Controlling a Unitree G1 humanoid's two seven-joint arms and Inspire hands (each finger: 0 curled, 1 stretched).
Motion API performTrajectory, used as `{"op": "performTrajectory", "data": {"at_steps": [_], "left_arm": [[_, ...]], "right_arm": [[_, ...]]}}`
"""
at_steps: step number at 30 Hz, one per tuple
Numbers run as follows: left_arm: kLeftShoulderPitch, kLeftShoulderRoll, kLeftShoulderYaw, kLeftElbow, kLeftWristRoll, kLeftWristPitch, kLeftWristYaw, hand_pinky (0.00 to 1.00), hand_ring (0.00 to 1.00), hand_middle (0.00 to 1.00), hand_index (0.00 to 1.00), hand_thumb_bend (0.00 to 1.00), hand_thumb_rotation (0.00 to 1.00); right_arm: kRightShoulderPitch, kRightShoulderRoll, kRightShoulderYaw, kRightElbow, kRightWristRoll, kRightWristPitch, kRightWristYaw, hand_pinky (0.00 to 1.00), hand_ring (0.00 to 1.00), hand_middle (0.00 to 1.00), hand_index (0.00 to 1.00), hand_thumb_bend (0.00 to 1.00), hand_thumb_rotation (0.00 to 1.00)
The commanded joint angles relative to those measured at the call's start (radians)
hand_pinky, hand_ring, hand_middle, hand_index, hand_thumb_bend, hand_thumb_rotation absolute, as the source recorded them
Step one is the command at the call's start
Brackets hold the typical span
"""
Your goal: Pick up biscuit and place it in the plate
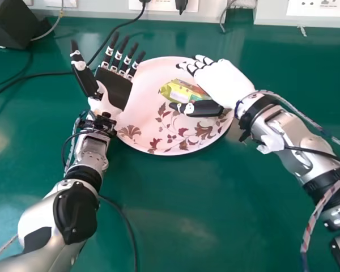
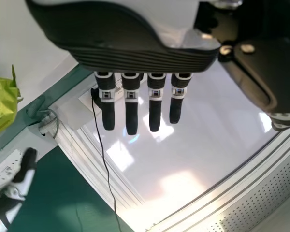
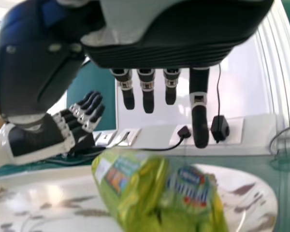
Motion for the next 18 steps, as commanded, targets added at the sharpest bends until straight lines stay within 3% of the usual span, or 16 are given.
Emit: {"op": "performTrajectory", "data": {"at_steps": [1, 18], "left_arm": [[0.042, -0.008, -0.005, 0.014, 0.006, 0.003, 0.007, 0.79, 0.81, 0.87, 0.91, 0.96, 0.33], [0.042, -0.004, -0.002, 0.015, -0.002, 0.019, 0.000, 0.77, 0.80, 0.86, 0.91, 0.94, 0.34]], "right_arm": [[0.022, -0.012, -0.020, -0.027, 0.019, -0.005, 0.009, 0.32, 0.56, 0.97, 1.00, 0.85, 0.96], [0.060, -0.016, -0.082, -0.085, 0.031, -0.017, -0.010, 0.34, 0.56, 0.96, 0.99, 0.84, 0.96]]}}
